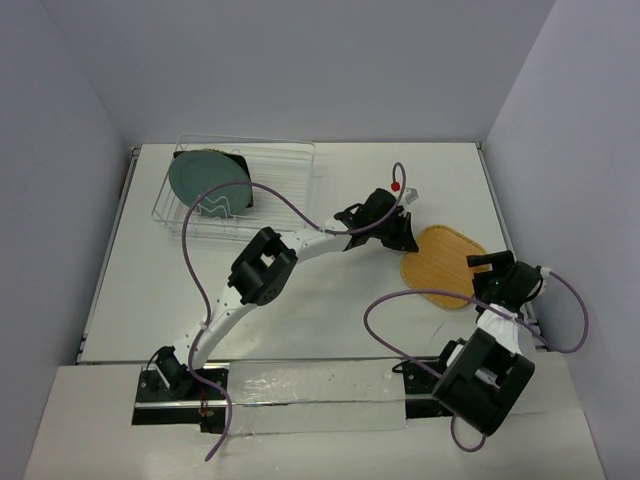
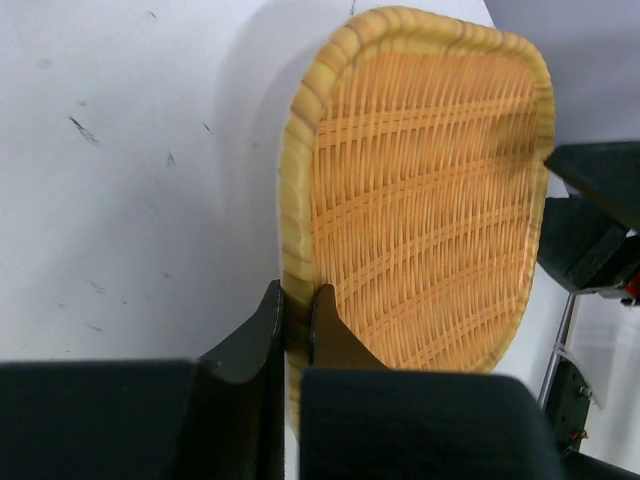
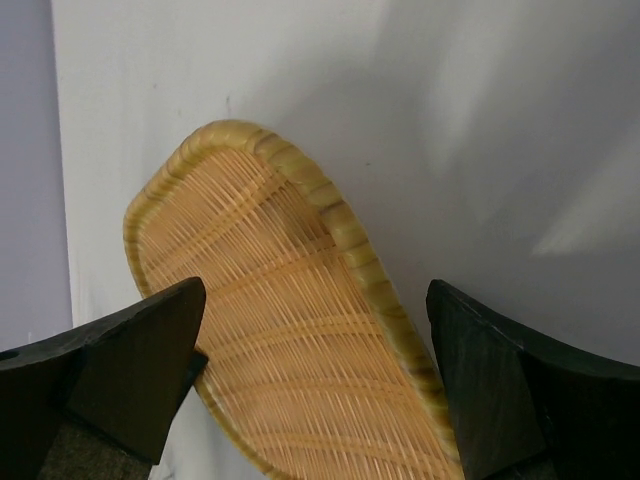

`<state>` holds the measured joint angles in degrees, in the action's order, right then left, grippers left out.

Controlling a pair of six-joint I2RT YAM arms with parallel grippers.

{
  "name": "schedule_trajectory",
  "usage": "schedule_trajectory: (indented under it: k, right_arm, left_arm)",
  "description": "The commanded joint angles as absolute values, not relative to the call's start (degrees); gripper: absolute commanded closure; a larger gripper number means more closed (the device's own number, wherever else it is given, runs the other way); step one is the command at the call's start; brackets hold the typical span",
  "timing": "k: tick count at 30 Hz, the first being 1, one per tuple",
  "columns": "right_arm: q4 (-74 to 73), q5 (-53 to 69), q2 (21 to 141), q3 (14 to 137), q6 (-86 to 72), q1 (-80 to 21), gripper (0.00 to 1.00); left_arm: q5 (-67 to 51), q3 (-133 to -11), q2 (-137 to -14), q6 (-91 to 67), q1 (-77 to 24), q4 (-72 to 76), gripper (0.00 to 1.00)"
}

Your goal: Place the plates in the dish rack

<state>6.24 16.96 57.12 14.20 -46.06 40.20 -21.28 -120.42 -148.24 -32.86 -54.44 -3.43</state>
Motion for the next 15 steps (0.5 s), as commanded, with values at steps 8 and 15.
schedule_trajectory:
  k: [8,15]
  right_arm:
    - [11.92,37.88,41.90,16.08,-44.93,36.78,0.04]
    - [18.35,46.04,45.28,15.34,-47.03,35.09,0.10]
  left_arm:
    - [-17.01,-119.77,-150.24,-33.56,-56.34,-6.27,1.00]
    - [-17.35,-121.13,-151.79,-35.41,-56.41,-6.83,1.00]
